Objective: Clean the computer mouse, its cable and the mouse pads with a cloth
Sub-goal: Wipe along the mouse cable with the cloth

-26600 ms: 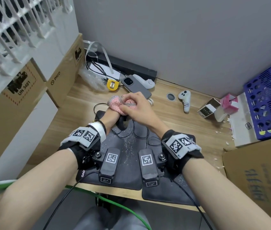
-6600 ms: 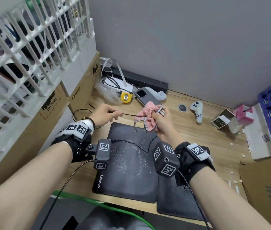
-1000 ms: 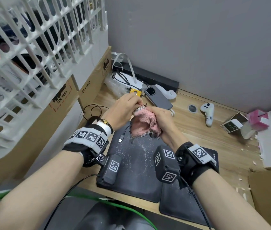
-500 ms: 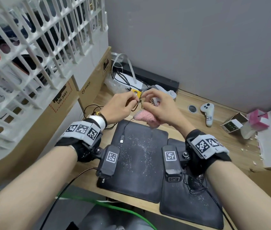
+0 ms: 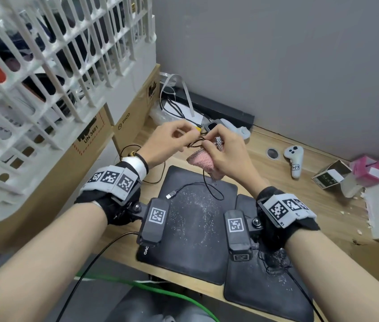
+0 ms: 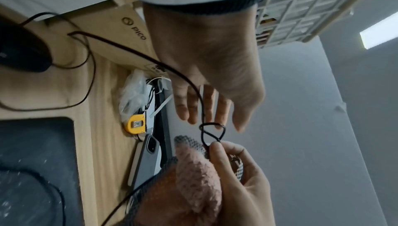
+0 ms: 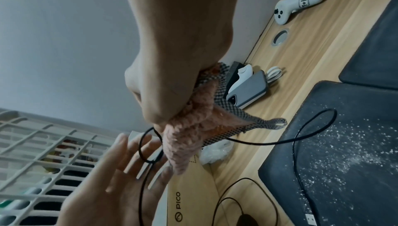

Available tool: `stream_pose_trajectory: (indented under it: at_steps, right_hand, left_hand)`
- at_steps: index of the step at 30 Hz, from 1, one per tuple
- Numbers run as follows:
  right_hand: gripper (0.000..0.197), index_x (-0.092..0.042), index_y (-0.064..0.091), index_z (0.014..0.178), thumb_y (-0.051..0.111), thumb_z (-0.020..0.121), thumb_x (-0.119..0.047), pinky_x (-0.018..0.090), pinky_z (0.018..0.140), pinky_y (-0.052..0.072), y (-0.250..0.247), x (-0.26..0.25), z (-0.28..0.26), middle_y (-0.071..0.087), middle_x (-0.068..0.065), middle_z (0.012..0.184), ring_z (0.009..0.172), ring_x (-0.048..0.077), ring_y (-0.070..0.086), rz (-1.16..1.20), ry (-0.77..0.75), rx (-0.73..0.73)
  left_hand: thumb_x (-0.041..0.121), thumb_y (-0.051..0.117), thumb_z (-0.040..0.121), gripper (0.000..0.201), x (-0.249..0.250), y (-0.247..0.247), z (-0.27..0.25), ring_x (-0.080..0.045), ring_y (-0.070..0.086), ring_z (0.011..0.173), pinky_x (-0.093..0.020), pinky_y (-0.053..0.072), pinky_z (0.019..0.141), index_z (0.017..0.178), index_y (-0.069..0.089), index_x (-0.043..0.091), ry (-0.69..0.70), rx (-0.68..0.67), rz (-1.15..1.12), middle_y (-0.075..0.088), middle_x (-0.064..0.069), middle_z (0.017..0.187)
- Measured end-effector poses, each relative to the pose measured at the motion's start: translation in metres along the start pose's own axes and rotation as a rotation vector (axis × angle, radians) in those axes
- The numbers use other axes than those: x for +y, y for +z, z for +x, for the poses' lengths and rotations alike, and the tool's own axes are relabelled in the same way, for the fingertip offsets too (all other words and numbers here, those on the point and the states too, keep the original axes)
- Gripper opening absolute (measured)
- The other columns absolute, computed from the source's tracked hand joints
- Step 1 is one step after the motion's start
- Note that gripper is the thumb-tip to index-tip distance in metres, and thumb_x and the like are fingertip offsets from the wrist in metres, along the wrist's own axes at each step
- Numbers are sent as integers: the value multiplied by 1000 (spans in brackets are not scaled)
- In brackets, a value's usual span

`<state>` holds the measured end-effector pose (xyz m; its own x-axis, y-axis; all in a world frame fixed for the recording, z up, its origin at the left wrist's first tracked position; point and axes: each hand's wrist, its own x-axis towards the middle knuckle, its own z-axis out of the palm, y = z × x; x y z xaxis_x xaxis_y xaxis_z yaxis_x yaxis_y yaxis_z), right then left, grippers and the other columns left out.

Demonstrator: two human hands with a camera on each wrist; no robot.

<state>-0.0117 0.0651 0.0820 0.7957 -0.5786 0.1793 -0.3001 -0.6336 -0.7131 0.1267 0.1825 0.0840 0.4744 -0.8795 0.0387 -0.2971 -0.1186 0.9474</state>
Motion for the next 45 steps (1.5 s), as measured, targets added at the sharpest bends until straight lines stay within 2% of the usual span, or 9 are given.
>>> stream_pose_trajectory:
  at_steps: [7,10,16,21,32,36,40,43,45]
  right_hand:
    - [9,-23,56,82,63,88,-22,16,64,36,-6,2,-4,60,-15,77,64,-1,50,45,-2,-95]
    - [9,-21,53,85,57,91,-15,7,69,33,-9,-2,-8,55,-16,80,72,-6,49,81,-50,-129]
    - [21,-27,49,71,53,88,-15,8,59,35,-6,-9,-7,53,-14,73,61,-7,47,168,133,-227]
    - [21,-21,51,71,51,92,-19,19,54,31,-9,-13,-8,46,-10,66,53,2,38,264,212,-369]
    - [35,-12,48,68,55,98,-30,7,50,31,-20,-17,-10,42,-2,58,48,4,37,237,152,-468]
    - [35,-12,47,66,55,96,-28,12,48,34,-17,-8,-9,45,3,57,43,7,40,97,112,-474]
    - [33,-15,44,65,54,94,-25,32,60,44,-7,-7,-10,50,9,65,50,13,48,-41,10,-569]
    - [33,-7,46,69,53,97,-23,20,49,39,-8,-4,-14,46,7,65,43,7,44,44,33,-542]
    - [35,-4,47,68,53,97,-22,16,53,36,-11,6,-20,44,4,68,50,6,44,99,65,-479]
  left_hand:
    - [28,65,88,16,-2,-4,12,-1,60,69,-10,46,67,82,73,15,-7,188,314,70,7,78]
    - [24,57,92,20,-12,-6,15,-12,56,66,-26,46,68,75,66,20,-157,273,147,63,0,72]
    - [2,41,95,41,3,-7,6,-11,55,82,-29,46,79,130,54,19,-75,-172,415,54,7,92]
    - [2,49,88,32,15,-10,5,-13,49,70,-30,37,66,71,62,25,-73,-224,484,55,-3,86]
    - [-4,30,60,29,17,-19,2,-13,29,58,-22,27,61,81,34,15,-465,15,-1059,26,4,66]
    - [18,50,85,26,21,-26,3,-12,23,51,-23,26,52,102,52,-1,-433,-217,-509,37,6,50]
    - [48,46,97,39,23,-16,6,-10,27,45,-19,27,46,79,58,15,-367,-443,252,32,4,53]
    - [21,49,98,23,14,-17,9,-6,29,43,-13,28,43,88,60,3,-267,-259,187,44,-1,61]
    - [15,43,100,22,1,-23,13,-3,30,38,-13,30,43,83,54,10,-378,93,-344,48,7,52]
